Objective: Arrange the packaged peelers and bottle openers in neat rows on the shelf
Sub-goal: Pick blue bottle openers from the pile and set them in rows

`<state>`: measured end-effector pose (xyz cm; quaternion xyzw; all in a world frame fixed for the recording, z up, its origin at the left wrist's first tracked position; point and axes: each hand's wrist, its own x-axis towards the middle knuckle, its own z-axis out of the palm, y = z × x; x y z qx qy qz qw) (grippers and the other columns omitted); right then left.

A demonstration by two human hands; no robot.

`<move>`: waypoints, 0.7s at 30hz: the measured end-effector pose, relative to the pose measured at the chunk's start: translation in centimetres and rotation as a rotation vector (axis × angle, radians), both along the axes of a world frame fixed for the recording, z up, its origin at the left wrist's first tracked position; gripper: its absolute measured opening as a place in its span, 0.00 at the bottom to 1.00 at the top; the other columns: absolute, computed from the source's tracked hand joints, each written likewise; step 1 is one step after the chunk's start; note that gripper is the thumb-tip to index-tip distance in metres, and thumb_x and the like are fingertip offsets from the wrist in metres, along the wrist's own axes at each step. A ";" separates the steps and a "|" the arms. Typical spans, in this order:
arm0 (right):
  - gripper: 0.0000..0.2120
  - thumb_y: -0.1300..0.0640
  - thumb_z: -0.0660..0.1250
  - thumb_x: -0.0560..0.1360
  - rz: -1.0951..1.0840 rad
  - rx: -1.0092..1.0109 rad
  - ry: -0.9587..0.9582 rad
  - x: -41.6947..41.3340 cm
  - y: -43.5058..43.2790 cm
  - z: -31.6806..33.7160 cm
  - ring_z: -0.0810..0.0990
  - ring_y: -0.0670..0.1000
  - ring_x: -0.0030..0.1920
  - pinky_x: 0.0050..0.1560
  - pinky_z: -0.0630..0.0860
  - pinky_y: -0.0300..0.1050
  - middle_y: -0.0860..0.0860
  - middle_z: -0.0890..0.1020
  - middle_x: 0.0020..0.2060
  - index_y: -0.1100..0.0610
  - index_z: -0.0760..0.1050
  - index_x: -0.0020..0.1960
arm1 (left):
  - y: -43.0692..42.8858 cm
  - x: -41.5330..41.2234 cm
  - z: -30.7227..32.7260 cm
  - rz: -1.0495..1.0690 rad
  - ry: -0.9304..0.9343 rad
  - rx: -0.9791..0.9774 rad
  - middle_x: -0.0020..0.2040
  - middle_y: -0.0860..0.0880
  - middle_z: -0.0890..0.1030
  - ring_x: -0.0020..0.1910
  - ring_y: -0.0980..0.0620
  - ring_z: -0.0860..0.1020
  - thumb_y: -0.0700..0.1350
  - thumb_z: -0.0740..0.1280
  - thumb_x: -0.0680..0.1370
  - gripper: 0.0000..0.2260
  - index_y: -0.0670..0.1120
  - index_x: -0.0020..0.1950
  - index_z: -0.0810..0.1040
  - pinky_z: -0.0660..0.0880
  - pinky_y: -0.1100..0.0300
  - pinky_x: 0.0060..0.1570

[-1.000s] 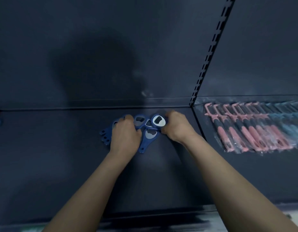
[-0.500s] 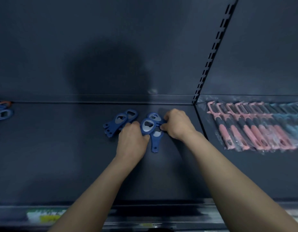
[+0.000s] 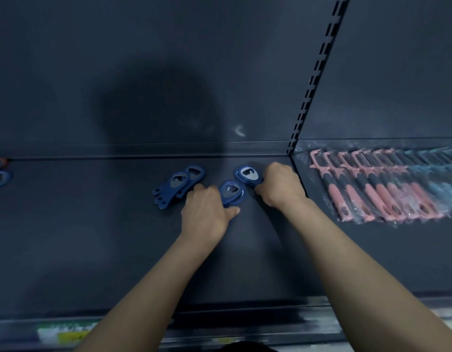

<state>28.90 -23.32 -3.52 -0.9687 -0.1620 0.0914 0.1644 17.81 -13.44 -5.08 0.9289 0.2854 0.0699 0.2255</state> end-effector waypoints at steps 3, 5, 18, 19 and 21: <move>0.10 0.64 0.65 0.72 -0.083 0.032 -0.003 0.3 -0.1 -0.4 0.73 0.57 0.41 0.35 0.67 0.43 0.56 0.72 0.40 0.60 0.65 0.38 | 0.2 0.2 -0.1 -0.028 0.009 0.032 0.44 0.44 0.74 0.46 0.43 0.75 0.48 0.68 0.74 0.11 0.42 0.40 0.70 0.65 0.56 0.37; 0.11 0.61 0.67 0.73 -0.106 0.056 0.001 0.4 -0.2 -0.5 0.73 0.57 0.40 0.35 0.67 0.43 0.55 0.72 0.39 0.60 0.64 0.37 | 0.5 0.5 -0.2 -0.014 -0.007 0.038 0.42 0.43 0.75 0.43 0.43 0.75 0.45 0.66 0.75 0.12 0.42 0.37 0.67 0.64 0.56 0.34; 0.09 0.58 0.66 0.75 -0.152 0.173 -0.043 0.9 0.0 -1.5 0.78 0.60 0.46 0.37 0.68 0.43 0.60 0.80 0.45 0.59 0.68 0.39 | 0.4 4.7 -0.8 0.065 -0.145 0.048 0.50 0.40 0.76 0.50 0.41 0.75 0.43 0.64 0.77 0.09 0.37 0.49 0.74 0.69 0.54 0.43; 0.09 0.58 0.66 0.75 -0.156 0.177 -0.044 0.9 0.1 -1.5 0.78 0.60 0.45 0.37 0.68 0.43 0.60 0.80 0.45 0.59 0.68 0.39 | 0.3 5.0 -0.8 0.071 -0.151 0.049 0.50 0.40 0.76 0.51 0.41 0.75 0.43 0.64 0.77 0.09 0.37 0.51 0.73 0.70 0.53 0.45; 0.11 0.57 0.66 0.74 -0.150 0.186 -0.055 0.9 0.3 -1.6 0.77 0.59 0.43 0.36 0.68 0.44 0.59 0.80 0.44 0.60 0.67 0.39 | 0.1 5.5 -0.8 0.082 -0.152 0.054 0.51 0.39 0.76 0.51 0.40 0.75 0.43 0.64 0.77 0.09 0.37 0.52 0.73 0.71 0.52 0.45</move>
